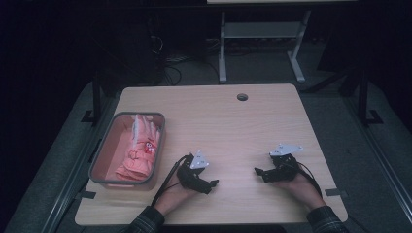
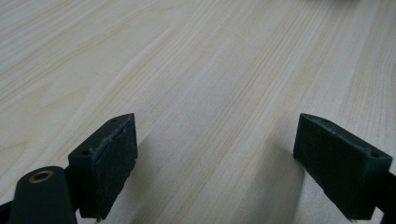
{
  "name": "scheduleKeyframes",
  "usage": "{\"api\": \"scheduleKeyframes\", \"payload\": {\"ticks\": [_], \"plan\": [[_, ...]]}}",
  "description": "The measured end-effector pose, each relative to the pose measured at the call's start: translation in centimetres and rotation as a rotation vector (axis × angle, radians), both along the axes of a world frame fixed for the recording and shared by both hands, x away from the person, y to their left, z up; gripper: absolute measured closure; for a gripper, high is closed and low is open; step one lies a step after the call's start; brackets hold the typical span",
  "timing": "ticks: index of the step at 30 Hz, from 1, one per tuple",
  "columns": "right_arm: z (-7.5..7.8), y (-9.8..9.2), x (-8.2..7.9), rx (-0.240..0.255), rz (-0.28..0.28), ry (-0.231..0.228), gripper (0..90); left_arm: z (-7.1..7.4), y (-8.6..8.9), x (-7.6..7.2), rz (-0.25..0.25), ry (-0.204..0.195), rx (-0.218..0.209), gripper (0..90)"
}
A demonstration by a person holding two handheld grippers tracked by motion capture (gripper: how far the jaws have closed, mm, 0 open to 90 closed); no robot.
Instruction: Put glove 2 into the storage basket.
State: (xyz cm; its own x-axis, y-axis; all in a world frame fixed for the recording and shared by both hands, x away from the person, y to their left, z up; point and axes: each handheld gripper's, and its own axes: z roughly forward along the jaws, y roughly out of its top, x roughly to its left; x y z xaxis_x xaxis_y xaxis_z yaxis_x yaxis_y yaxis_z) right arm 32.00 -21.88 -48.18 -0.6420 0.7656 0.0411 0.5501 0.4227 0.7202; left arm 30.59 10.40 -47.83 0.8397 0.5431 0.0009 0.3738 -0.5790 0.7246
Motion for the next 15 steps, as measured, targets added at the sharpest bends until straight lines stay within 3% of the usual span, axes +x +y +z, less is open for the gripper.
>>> {"api": "scheduleKeyframes", "payload": {"ticks": [15], "plan": [[0.0, -0.01, 0.0, 0.0, 0.001, 0.0, 12.7, 0.02, -0.01, -0.01, -0.022, -0.001, 0.005, 13.1]]}}
